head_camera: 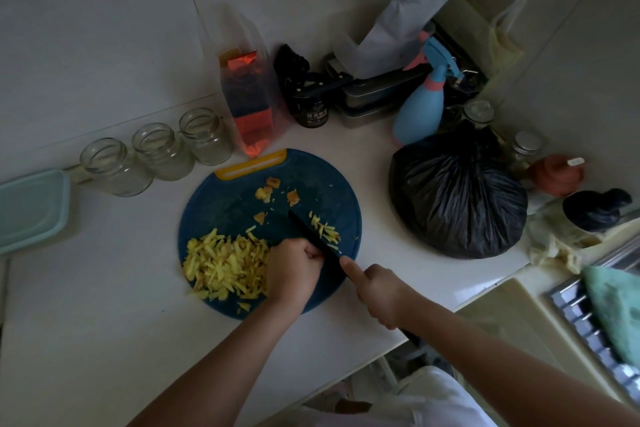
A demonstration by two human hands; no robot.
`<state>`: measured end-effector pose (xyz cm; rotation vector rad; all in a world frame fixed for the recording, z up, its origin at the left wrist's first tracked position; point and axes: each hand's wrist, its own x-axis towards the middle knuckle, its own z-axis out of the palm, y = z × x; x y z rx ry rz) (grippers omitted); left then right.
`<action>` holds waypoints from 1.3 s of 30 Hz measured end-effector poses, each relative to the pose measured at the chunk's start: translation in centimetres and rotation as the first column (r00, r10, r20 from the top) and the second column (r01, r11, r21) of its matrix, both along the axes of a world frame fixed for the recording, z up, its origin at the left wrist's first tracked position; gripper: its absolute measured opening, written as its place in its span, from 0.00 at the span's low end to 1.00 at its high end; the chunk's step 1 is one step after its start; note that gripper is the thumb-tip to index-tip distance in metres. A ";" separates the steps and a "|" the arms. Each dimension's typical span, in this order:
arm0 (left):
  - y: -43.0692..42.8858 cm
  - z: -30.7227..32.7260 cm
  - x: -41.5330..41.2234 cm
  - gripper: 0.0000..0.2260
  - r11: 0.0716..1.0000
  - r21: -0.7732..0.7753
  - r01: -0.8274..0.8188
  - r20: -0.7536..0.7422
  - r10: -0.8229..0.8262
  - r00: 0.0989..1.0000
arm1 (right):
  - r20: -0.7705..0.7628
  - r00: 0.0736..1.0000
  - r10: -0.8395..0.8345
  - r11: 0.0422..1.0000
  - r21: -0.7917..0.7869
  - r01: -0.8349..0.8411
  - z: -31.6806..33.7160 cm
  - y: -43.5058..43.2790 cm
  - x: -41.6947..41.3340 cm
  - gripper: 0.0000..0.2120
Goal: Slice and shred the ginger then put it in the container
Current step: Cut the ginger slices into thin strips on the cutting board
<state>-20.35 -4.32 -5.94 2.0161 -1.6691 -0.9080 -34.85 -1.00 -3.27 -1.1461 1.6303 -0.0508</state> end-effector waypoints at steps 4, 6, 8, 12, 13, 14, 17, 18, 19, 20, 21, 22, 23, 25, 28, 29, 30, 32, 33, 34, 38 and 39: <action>0.0 0.4 -0.2 0.05 1.000 0.013 0.027 0.106 -0.028 0.994 | -0.108 0.992 0.061 0.987 -0.143 -0.077 -0.2 0.1 1.1 0.31; -0.2 0.6 -0.3 0.03 0.998 0.028 0.048 0.110 -0.050 0.993 | -0.050 0.999 -0.020 0.993 -0.120 0.014 -0.3 -0.1 0.7 0.32; -0.5 0.8 -0.1 0.02 0.995 0.050 0.082 0.096 -0.086 0.992 | 0.014 0.994 -0.112 0.992 -0.058 0.112 -0.3 0.0 0.3 0.32; -0.8 1.1 0.7 0.05 0.976 0.082 0.201 0.004 -0.202 0.979 | 0.051 0.980 -0.191 0.982 0.017 0.190 -0.5 0.3 -0.6 0.32; -0.8 1.2 1.1 0.06 0.973 0.061 0.221 -0.017 -0.221 0.975 | 0.061 0.978 -0.201 0.979 0.027 0.200 -0.5 0.4 -0.7 0.32; -0.8 1.5 1.6 0.07 0.975 0.024 0.223 -0.026 -0.222 0.975 | 0.065 0.978 -0.198 0.980 0.028 0.196 -0.4 0.5 -0.8 0.32; -1.4 1.9 3.7 0.06 0.988 -0.084 0.129 -0.024 -0.131 0.991 | 0.051 0.985 -0.167 0.986 0.013 0.166 -0.7 0.8 -0.7 0.32; -1.7 1.9 4.4 0.07 0.992 -0.085 0.098 -0.028 -0.101 0.995 | 0.042 0.987 -0.158 0.988 0.006 0.157 -0.7 1.0 -0.8 0.32; -2.0 1.9 5.0 0.09 0.994 -0.070 0.082 -0.020 -0.084 0.996 | 0.034 0.989 -0.146 0.989 -0.001 0.146 -0.7 1.1 -0.8 0.32; -2.3 1.8 5.5 0.10 0.996 -0.050 0.080 -0.001 -0.080 0.997 | 0.025 0.990 -0.137 0.991 -0.007 0.137 -0.7 1.2 -0.8 0.32; -2.5 1.7 5.8 0.12 0.996 -0.033 0.086 0.021 -0.085 0.996 | 0.016 0.991 -0.130 0.991 -0.012 0.130 -0.7 1.3 -0.8 0.32; -2.6 1.6 5.9 0.12 0.995 -0.025 0.100 0.040 -0.099 0.994 | 0.007 0.992 -0.123 0.992 -0.014 0.124 -0.7 1.3 -0.7 0.33; -2.6 1.5 5.8 0.13 0.992 -0.026 0.121 0.059 -0.120 0.991 | -0.001 0.994 -0.113 0.993 -0.016 0.113 -0.7 1.3 -0.6 0.33; -2.8 1.4 5.0 0.13 0.983 -0.036 0.180 0.089 -0.177 0.980 | -0.008 0.996 -0.091 0.996 -0.022 0.091 -0.6 1.0 -0.2 0.34; -3.3 1.2 3.7 0.13 0.968 -0.037 0.249 0.130 -0.242 0.961 | 0.008 0.996 -0.094 0.995 -0.043 0.094 -0.3 0.1 0.5 0.33; -3.4 1.1 3.4 0.12 0.964 -0.036 0.265 0.147 -0.257 0.955 | 0.015 0.995 -0.096 0.994 -0.054 0.097 -0.3 -0.3 0.8 0.33; -3.5 1.0 3.3 0.10 0.960 -0.037 0.276 0.163 -0.267 0.950 | 0.018 0.995 -0.101 0.993 -0.063 0.102 -0.4 -0.6 1.1 0.32; -3.5 0.7 3.3 0.06 0.955 -0.038 0.294 0.185 -0.282 0.941 | 0.032 0.992 -0.125 0.990 -0.067 0.127 -0.6 -1.4 1.8 0.33; -3.5 0.7 3.3 0.05 0.950 -0.034 0.309 0.201 -0.297 0.934 | 0.044 0.989 -0.143 0.987 -0.064 0.145 -0.8 -1.8 2.1 0.34; -3.5 0.6 3.4 0.05 0.943 -0.028 0.331 0.221 -0.317 0.922 | 0.052 0.986 -0.156 0.985 -0.062 0.160 -0.9 -2.2 2.3 0.34; -3.4 0.6 3.6 0.06 0.913 -0.038 0.406 0.212 -0.390 0.896 | 0.066 0.984 -0.165 0.983 -0.069 0.169 -0.9 -3.5 2.7 0.34; -3.2 0.5 3.7 0.07 0.914 -0.040 0.403 0.209 -0.387 0.898 | 0.070 0.984 -0.162 0.984 -0.064 0.167 -0.9 -3.5 2.7 0.34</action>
